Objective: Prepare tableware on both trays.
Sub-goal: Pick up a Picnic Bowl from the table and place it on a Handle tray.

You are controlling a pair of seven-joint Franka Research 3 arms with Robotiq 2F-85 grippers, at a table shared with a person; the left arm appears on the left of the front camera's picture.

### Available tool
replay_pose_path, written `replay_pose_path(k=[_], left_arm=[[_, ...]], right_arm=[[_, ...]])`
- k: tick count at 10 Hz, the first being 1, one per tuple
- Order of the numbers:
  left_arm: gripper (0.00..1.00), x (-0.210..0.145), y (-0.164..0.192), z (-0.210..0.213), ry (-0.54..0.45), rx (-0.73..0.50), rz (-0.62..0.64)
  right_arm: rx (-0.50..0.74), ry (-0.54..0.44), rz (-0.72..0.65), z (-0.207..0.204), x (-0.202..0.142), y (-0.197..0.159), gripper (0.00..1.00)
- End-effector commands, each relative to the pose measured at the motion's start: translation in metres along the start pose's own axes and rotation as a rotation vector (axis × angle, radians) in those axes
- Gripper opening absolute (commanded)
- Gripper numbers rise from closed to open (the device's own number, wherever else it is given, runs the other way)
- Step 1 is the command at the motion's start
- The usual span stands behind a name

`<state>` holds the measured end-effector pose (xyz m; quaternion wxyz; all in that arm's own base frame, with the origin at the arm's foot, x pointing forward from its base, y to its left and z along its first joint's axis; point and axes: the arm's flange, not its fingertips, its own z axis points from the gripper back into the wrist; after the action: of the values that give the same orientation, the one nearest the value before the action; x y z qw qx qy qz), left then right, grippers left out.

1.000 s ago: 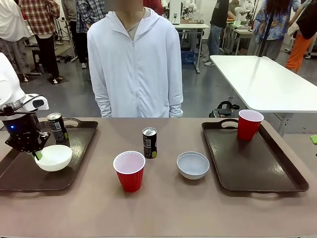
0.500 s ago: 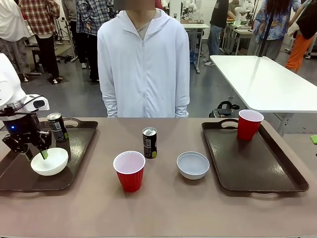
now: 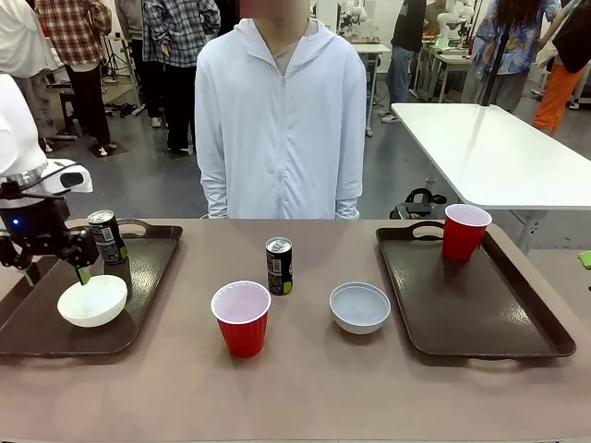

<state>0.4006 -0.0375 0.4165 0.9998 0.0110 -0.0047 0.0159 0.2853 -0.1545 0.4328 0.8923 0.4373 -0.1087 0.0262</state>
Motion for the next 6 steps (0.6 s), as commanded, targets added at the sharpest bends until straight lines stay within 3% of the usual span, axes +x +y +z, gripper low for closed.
replay_pose_path(k=[1,4,5,6], left_arm=[[1.0,-0.017,-0.012,0.032,-0.021,0.045,0.0],[1.0,-0.038,-0.018,0.061,-0.053,0.099,0.04],[1.0,-0.027,-0.016,0.051,-0.044,0.024,-0.021],[1.0,-0.027,-0.016,0.051,-0.044,0.024,-0.021]], right_arm=[[0.018,-0.01,0.01,0.0,0.001,-0.001,1.0],[0.018,-0.01,0.01,0.0,0.001,-0.001,1.0],[0.018,-0.01,0.01,0.0,0.001,-0.001,1.0],[0.018,-0.01,0.01,0.0,0.001,-0.001,1.0]])
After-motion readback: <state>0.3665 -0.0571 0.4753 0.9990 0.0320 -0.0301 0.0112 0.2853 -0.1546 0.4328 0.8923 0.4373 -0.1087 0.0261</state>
